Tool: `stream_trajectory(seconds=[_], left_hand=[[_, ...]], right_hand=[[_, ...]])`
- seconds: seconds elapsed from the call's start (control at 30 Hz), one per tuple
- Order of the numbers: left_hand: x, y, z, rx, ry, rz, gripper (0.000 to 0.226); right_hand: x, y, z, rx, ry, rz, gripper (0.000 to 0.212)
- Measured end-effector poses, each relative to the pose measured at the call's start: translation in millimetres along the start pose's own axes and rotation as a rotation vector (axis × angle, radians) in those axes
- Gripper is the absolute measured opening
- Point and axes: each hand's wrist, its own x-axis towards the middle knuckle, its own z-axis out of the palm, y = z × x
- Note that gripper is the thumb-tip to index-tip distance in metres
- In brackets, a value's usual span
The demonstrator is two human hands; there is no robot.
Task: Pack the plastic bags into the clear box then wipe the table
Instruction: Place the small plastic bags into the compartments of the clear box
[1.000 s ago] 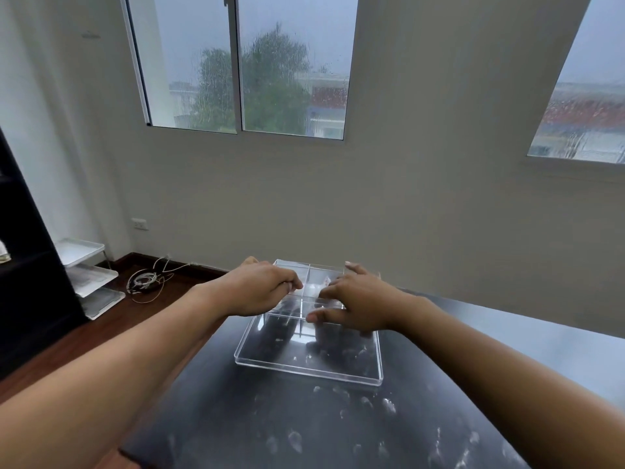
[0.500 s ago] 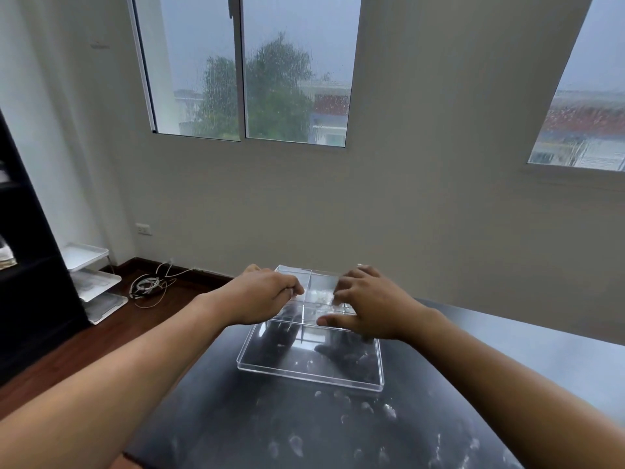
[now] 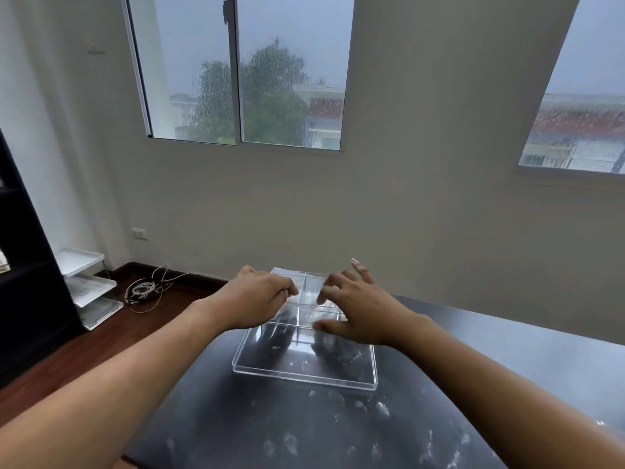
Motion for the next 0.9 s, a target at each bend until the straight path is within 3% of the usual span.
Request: stream_trajectory(seconds=[0.23, 0.37, 0.47, 0.7, 0.8, 0.9], left_hand=[[-3, 2, -1, -0.009, 0.011, 0.011, 0.036], [-4, 3, 1, -0.008, 0.011, 0.018, 0.036], [-6, 5, -2, -0.007, 0.009, 0.025, 0.035], [-8, 4, -3, -0.020, 0.027, 0.041, 0.035], [-8, 5, -4, -0.018, 0.027, 0.042, 0.034], [-7, 3, -2, -0.020, 0.010, 0.046, 0.035]], right_hand=[[-5, 7, 0, -0.051, 0.066, -0.079, 0.030], [-2, 8, -3, 0.240, -0.042, -0.059, 0.021], [-2, 14, -10, 0.402, -0.056, -0.020, 0.025], [-9, 33, -20, 0.427, -0.146, 0.027, 0.034], [-12, 35, -20, 0.564, -0.070, 0.057, 0.021], [-9, 33, -18, 0.525, 0.036, 0.033, 0.016]])
